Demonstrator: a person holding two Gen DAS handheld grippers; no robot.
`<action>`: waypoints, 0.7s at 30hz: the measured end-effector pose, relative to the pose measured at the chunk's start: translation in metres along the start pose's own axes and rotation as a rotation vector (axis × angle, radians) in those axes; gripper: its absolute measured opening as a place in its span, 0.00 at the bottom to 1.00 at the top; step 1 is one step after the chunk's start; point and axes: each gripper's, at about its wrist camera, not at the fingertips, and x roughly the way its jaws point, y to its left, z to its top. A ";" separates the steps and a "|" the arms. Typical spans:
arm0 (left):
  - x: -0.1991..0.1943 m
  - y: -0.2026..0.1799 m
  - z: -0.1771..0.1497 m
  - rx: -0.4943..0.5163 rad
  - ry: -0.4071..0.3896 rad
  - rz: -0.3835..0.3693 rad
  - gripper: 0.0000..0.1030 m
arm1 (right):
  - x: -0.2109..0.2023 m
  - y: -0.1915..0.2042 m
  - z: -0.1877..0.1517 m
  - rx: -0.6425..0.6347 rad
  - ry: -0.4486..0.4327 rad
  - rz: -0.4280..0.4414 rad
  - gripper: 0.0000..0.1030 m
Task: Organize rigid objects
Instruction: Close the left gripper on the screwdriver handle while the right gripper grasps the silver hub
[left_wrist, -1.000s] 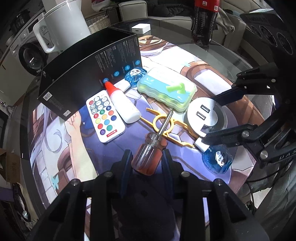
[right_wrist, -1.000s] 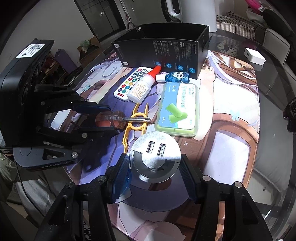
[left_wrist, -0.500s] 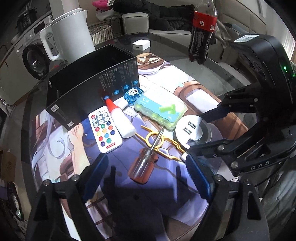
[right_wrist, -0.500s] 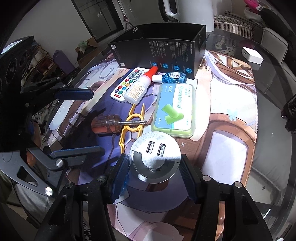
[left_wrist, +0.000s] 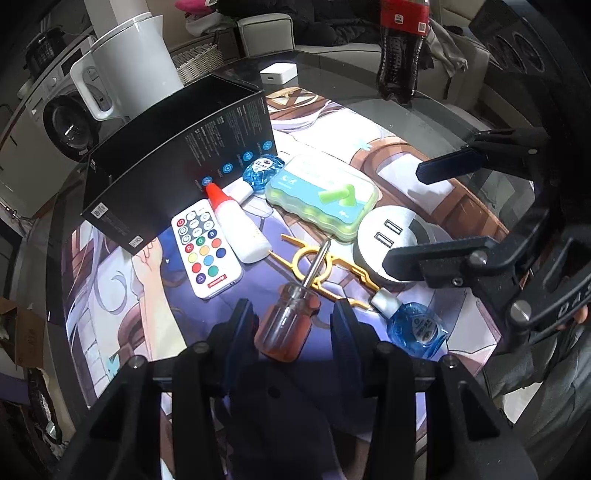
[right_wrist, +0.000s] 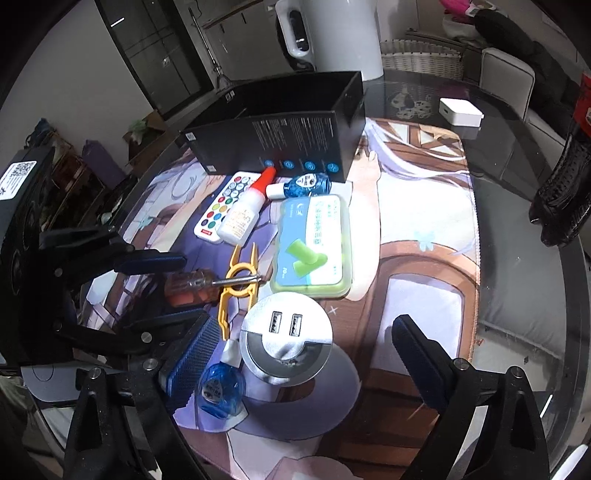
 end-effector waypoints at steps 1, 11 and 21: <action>0.000 0.001 0.000 -0.009 0.000 0.000 0.43 | 0.001 0.004 0.000 -0.025 0.017 -0.009 0.93; 0.005 0.005 -0.002 -0.031 0.029 -0.002 0.27 | 0.015 0.016 -0.012 -0.118 0.100 -0.020 0.57; 0.015 0.012 -0.005 -0.055 0.058 0.010 0.27 | 0.018 0.027 -0.012 -0.184 0.097 -0.079 0.56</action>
